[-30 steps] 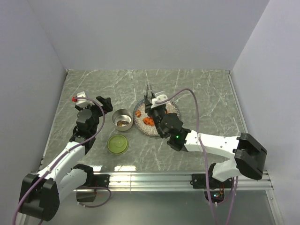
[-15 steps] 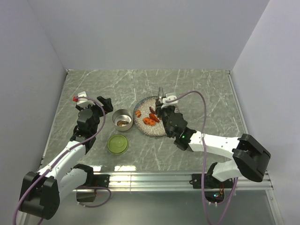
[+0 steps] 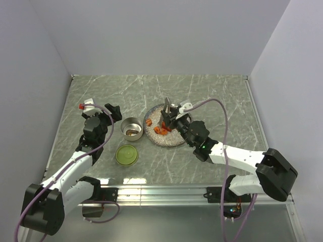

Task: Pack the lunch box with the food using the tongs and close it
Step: Pick up the food using the clamp

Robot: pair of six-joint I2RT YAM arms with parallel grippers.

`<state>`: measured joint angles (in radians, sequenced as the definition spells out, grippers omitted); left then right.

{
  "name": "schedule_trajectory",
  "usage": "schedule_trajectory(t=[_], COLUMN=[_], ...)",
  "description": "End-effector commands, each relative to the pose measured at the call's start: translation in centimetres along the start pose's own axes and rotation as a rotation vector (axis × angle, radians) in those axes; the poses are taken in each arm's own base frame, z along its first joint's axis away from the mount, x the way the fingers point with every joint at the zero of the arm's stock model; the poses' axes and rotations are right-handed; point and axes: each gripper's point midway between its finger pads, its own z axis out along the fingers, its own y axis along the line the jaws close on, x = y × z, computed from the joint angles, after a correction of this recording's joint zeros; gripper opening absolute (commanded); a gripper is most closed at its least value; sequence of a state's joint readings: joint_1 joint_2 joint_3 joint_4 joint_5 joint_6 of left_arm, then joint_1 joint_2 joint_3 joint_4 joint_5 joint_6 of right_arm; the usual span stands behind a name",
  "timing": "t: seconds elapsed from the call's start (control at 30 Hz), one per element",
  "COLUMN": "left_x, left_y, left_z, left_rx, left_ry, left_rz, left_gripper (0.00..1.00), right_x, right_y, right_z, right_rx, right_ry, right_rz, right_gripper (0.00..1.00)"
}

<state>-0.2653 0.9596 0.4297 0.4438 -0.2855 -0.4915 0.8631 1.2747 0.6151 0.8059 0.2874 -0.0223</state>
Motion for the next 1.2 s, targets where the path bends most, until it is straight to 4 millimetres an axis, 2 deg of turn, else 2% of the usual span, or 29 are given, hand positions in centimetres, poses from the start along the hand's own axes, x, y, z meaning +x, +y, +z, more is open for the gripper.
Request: schedule_trajectory(t=[0.0,0.57,0.6,0.97,1.17], left_x=[-1.3,-1.3,-1.3,-1.4,-1.3], left_y=[-0.9,-0.9,-0.8,-1.0,-1.1], left_z=[0.1,0.1,0.1,0.1,0.2], left_rx=[0.028,0.029,0.028,0.036,0.039], left_ry=[-0.041,-0.043,-0.042,-0.043,-0.04], left_rz=[-0.02,-0.02,-0.02,-0.021,-0.019], left_gripper=[0.99,0.99,0.99,1.0,0.99], right_x=[-0.6,1.8,1.4,1.8,0.7], right_y=[2.2,3.7,4.0,5.3,5.5], right_z=[0.7,2.0,2.1,2.6,2.9], right_rx=[-0.112,-0.207,-0.221,-0.301,-0.306], right_ry=[-0.027,-0.033,-0.055,-0.118,-0.177], right_rz=[0.0,-0.125,-0.124,-0.142,-0.143], right_gripper=[0.48,0.49,0.49,0.49,0.49])
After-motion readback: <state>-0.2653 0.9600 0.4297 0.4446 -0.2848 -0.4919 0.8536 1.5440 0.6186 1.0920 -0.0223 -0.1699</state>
